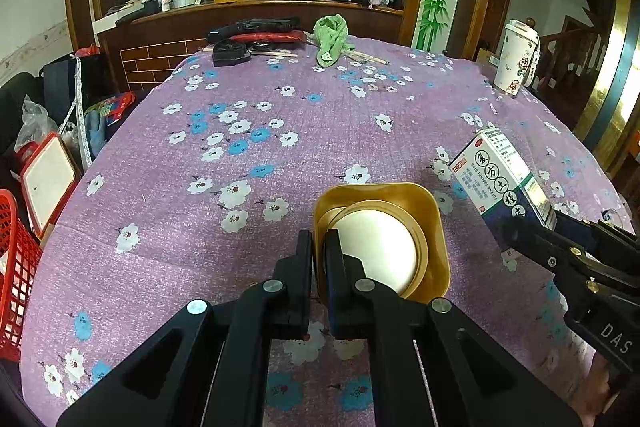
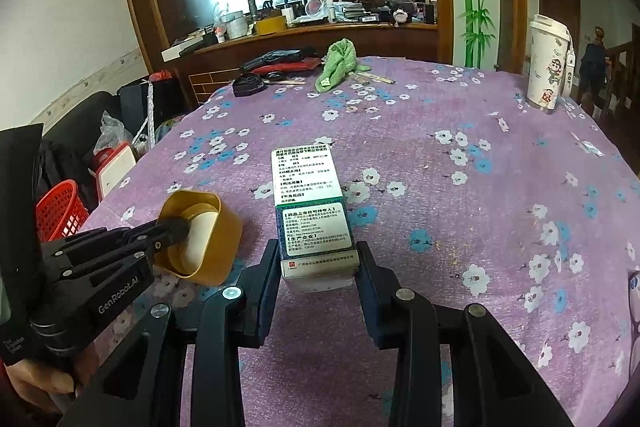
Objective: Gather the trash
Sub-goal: 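Lift the yellow cup and medicine box above the table with both tools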
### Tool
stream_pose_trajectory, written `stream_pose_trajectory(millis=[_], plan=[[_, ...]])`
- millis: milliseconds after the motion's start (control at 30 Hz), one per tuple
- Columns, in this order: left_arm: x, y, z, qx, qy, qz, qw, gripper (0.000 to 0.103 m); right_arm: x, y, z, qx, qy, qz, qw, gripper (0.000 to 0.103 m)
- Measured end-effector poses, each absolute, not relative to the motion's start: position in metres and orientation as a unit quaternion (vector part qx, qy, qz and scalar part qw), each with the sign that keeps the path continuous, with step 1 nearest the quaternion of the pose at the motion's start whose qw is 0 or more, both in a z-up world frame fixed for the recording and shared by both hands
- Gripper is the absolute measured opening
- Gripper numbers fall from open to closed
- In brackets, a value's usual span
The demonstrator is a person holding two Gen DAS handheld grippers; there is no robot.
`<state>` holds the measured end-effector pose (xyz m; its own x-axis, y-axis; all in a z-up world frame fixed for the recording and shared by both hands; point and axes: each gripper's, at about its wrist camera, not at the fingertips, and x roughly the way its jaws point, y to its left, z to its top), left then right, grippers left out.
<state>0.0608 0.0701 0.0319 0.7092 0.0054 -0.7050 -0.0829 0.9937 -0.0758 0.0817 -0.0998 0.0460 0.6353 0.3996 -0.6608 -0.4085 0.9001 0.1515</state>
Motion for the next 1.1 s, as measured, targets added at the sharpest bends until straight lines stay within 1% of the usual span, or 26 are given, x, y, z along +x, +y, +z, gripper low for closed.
stream_pose_trajectory(millis=[933,1100], plan=[[0.056,0.072,0.038,-0.043,0.364,0.040,0.929,0.005,0.077,-0.096,0.047,-0.017,0.358,0.220,0.907,0.039],[0.052,0.074,0.044,-0.042,0.355,0.053,0.932,0.006,0.083,-0.101,0.048,0.011,0.372,0.218,0.902,0.039]])
